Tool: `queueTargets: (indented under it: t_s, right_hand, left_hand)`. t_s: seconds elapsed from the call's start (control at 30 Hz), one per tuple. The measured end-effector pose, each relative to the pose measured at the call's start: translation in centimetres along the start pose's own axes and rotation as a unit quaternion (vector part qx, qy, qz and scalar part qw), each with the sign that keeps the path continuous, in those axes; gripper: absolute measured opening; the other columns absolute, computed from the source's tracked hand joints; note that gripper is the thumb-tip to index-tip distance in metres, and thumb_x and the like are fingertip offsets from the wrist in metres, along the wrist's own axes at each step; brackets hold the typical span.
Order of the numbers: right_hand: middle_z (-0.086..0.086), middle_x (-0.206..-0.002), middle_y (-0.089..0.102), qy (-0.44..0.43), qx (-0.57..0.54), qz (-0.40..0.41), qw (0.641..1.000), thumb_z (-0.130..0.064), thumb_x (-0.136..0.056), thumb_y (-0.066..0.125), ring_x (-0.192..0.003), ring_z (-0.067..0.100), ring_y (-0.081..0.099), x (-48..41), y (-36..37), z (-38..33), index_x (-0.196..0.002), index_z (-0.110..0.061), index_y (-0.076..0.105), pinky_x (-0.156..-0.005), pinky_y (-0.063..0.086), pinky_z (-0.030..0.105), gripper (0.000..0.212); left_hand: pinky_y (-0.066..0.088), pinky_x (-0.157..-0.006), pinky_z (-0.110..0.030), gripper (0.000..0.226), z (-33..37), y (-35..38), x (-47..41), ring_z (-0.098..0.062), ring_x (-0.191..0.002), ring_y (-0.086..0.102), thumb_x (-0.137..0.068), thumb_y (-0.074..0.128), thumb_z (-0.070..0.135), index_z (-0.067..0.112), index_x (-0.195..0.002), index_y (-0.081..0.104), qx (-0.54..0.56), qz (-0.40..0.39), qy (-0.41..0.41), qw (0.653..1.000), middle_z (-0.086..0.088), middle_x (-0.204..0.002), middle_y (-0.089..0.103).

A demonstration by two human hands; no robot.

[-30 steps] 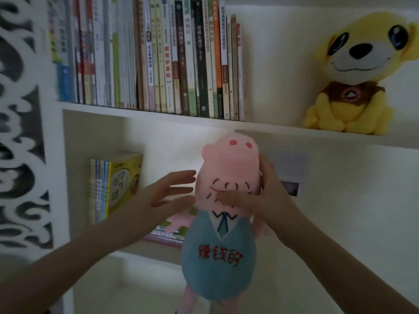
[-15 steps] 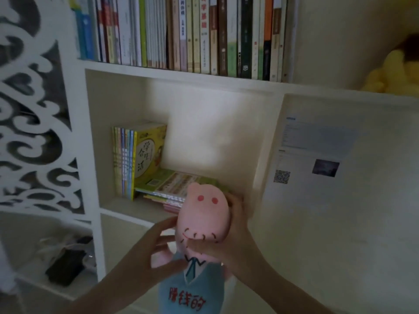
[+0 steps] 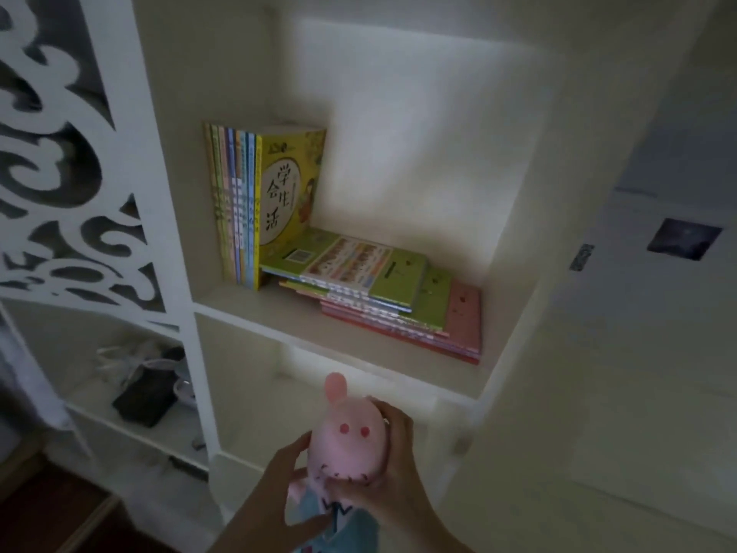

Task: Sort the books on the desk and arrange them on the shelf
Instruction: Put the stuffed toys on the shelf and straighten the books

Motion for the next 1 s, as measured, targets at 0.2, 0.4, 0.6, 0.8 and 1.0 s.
queueTargets:
  t_s: [0.2,0.4,0.6,0.8,1.0]
  right_hand:
    - [-0.018,-0.123,0.051,0.070,0.015,0.004,0.997,-0.019,-0.056,0.090,-0.108,-0.001,0.056,-4.8,0.4,3.2,-0.120,-0.042,0.040,-0.079,0.054,0.021,0.084]
    - [-0.017,-0.092,0.060,0.100,0.025,0.018,0.995,0.004,-0.063,0.085,-0.077,-0.023,0.057,-8.9,-0.1,4.4,-0.091,-0.031,0.049,-0.064,0.047,0.006,0.057]
    - [-0.017,-0.091,0.062,0.099,0.030,0.028,0.994,0.001,-0.062,0.086,-0.079,-0.020,0.058,-10.1,0.5,6.0,-0.092,-0.031,0.051,-0.067,0.047,0.006,0.056]
    - [-0.017,-0.098,0.059,0.098,0.047,0.023,0.994,-0.002,-0.060,0.088,-0.085,-0.016,0.058,-10.9,1.8,7.4,-0.098,-0.025,0.050,-0.070,0.050,0.011,0.058]
    - [-0.021,-0.100,0.043,0.097,0.063,0.031,0.993,-0.004,-0.062,0.088,-0.090,-0.013,0.048,-11.6,2.7,8.2,-0.112,-0.020,0.042,-0.081,0.046,0.011,0.069]
  left_hand:
    - [0.047,-0.089,-0.014,0.092,-3.8,-0.7,-5.6,0.014,-0.110,0.046,-0.072,0.078,0.034,0.053,-0.131,0.010,-0.036,0.008,-0.012,0.999,0.019,-0.138,0.033]
    - [0.042,-0.074,0.000,0.090,-3.5,-1.1,-10.0,0.002,-0.117,0.043,-0.084,0.067,0.006,0.034,-0.147,0.008,-0.051,-0.003,-0.015,0.999,0.016,-0.133,0.035]
    - [0.041,-0.083,-0.007,0.094,-5.5,-1.1,-11.8,-0.004,-0.125,0.042,-0.085,0.063,-0.001,0.034,-0.149,0.004,-0.020,-0.015,-0.032,0.999,0.017,-0.132,0.035]
    - [0.044,-0.099,-0.028,0.093,-7.4,-1.2,-12.6,-0.007,-0.125,0.043,-0.085,0.062,-0.003,0.031,-0.151,0.005,-0.002,-0.015,-0.049,0.999,0.002,-0.148,0.037]
    - [0.046,-0.101,-0.038,0.093,-9.3,-1.3,-13.9,-0.012,-0.126,0.045,-0.085,0.061,-0.005,0.028,-0.151,0.004,0.005,-0.017,-0.055,0.998,0.001,-0.150,0.033]
Point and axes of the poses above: each hand's wrist, its own x-axis away from the middle knuckle, its own y-axis out of the palm, z = x × y, the point moved 5 cm from there along -x, towards the middle knuckle
